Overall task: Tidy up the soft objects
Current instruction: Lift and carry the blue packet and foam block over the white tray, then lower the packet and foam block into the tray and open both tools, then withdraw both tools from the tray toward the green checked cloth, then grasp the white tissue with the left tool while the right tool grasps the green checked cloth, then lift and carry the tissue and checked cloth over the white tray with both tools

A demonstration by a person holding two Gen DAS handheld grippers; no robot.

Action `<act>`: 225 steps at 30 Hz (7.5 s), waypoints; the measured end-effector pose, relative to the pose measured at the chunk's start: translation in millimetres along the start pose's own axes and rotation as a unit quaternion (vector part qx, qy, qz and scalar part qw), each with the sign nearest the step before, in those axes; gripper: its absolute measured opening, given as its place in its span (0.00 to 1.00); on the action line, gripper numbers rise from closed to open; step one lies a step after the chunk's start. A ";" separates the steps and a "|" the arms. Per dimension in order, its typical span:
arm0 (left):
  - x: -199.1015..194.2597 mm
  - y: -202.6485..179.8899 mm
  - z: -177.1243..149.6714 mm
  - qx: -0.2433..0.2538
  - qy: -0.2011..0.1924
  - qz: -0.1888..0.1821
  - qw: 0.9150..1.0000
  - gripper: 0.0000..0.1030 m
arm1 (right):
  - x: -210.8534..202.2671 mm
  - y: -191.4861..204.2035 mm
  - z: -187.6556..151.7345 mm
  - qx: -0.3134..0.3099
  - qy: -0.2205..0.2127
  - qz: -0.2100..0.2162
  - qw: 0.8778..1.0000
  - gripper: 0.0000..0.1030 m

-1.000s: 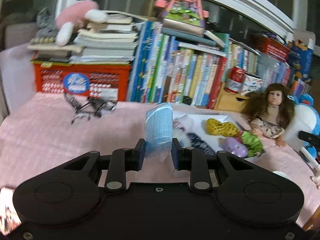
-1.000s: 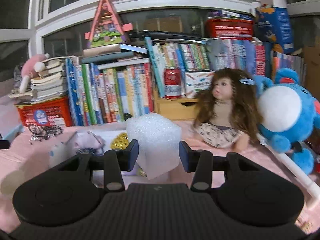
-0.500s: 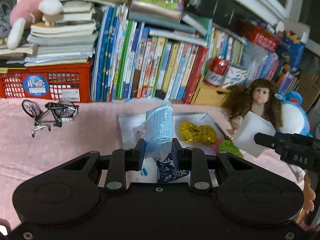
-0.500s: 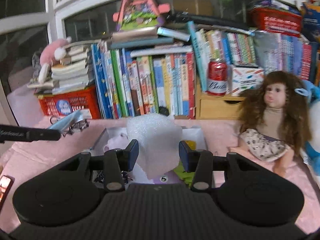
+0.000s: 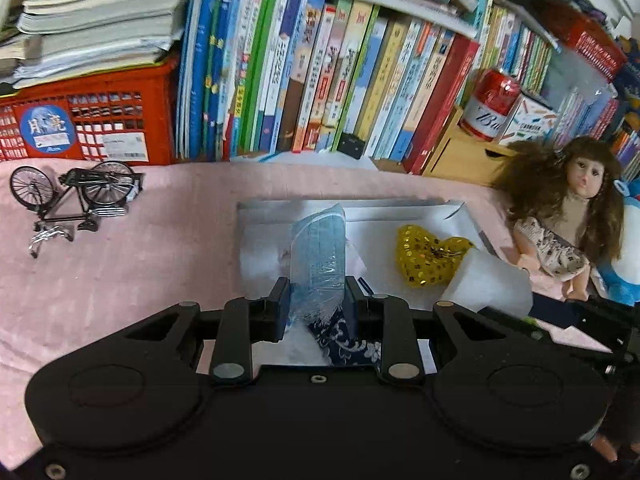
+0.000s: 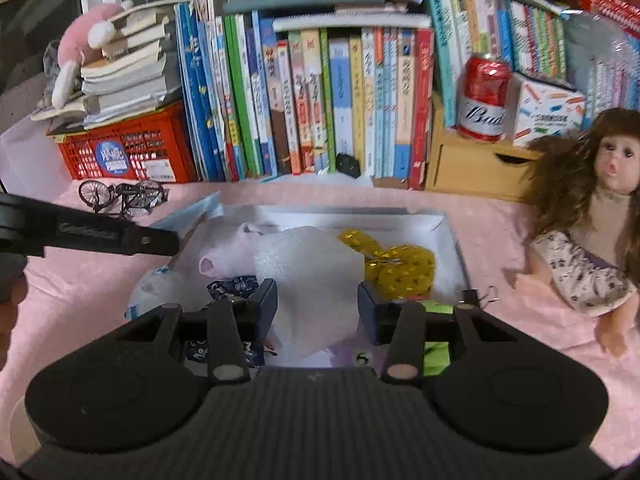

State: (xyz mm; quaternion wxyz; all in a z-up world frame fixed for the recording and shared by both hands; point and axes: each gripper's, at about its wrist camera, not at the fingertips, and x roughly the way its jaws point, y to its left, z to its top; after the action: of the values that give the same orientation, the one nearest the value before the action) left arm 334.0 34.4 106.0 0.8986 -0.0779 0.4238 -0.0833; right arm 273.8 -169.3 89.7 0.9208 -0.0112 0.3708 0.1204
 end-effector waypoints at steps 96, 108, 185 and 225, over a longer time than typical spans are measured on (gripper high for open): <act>-163.5 -73.1 -246.8 0.226 -0.117 -0.045 0.966 0.33 | -93.7 28.3 -55.0 -0.049 0.045 0.042 0.997 0.81; -122.4 -76.6 -285.5 0.124 -0.139 -0.014 0.982 0.33 | -61.0 44.3 -51.1 -0.059 0.101 0.040 0.992 0.69; -176.0 -73.0 -267.9 0.049 -0.235 -0.048 0.969 0.25 | -138.1 31.7 -52.5 0.001 -0.051 0.063 0.997 0.45; -110.7 -42.9 -31.7 0.042 -0.092 -0.060 0.993 0.25 | -111.2 -71.2 3.1 0.127 -0.157 0.049 0.978 0.45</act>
State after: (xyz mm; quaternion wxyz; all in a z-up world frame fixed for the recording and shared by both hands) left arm 236.5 14.3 178.0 0.9295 -0.0726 0.3302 -0.1476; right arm 214.9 -261.8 163.3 0.9544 0.1429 0.2340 0.1180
